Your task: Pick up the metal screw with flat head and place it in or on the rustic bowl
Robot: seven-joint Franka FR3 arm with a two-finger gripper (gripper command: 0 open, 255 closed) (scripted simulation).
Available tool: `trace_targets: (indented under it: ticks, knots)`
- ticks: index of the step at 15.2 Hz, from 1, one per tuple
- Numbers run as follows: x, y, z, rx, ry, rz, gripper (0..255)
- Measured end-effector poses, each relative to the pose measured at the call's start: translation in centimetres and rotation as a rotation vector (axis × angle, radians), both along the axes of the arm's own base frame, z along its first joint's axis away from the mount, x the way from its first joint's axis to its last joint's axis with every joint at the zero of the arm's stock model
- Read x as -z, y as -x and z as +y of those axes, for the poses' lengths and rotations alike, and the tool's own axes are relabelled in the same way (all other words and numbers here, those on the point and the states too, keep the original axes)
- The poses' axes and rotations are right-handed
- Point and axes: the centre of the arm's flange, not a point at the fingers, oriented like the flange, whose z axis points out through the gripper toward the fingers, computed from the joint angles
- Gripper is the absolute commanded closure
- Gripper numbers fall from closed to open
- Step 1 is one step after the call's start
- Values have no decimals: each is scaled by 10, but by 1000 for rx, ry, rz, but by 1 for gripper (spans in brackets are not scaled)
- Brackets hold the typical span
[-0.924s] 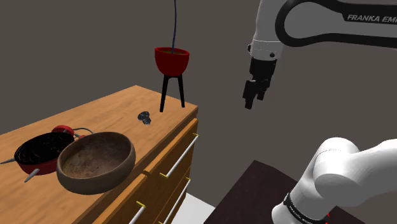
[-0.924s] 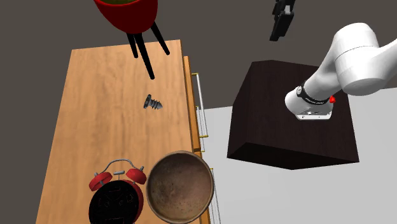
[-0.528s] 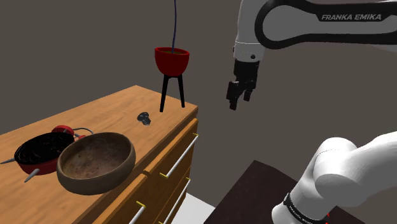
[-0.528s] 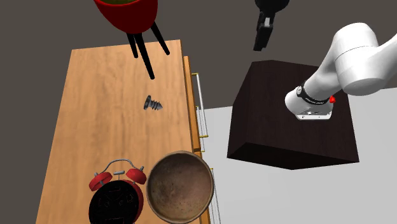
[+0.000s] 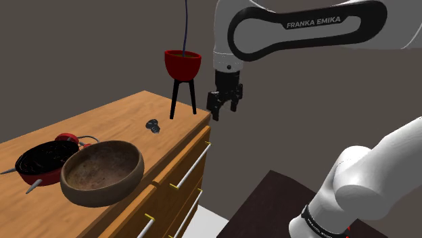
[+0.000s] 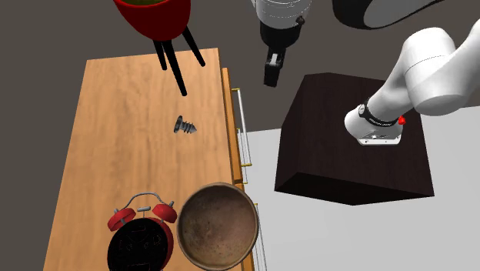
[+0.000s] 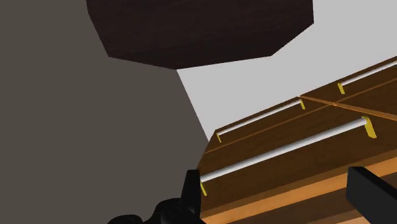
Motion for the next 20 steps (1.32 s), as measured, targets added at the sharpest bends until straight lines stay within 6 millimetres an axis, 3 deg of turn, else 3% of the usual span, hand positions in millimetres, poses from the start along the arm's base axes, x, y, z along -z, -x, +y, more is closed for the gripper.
trace_targets:
  ticks: [20]
  knots:
    - [69,-208,142,90,6,-13,0]
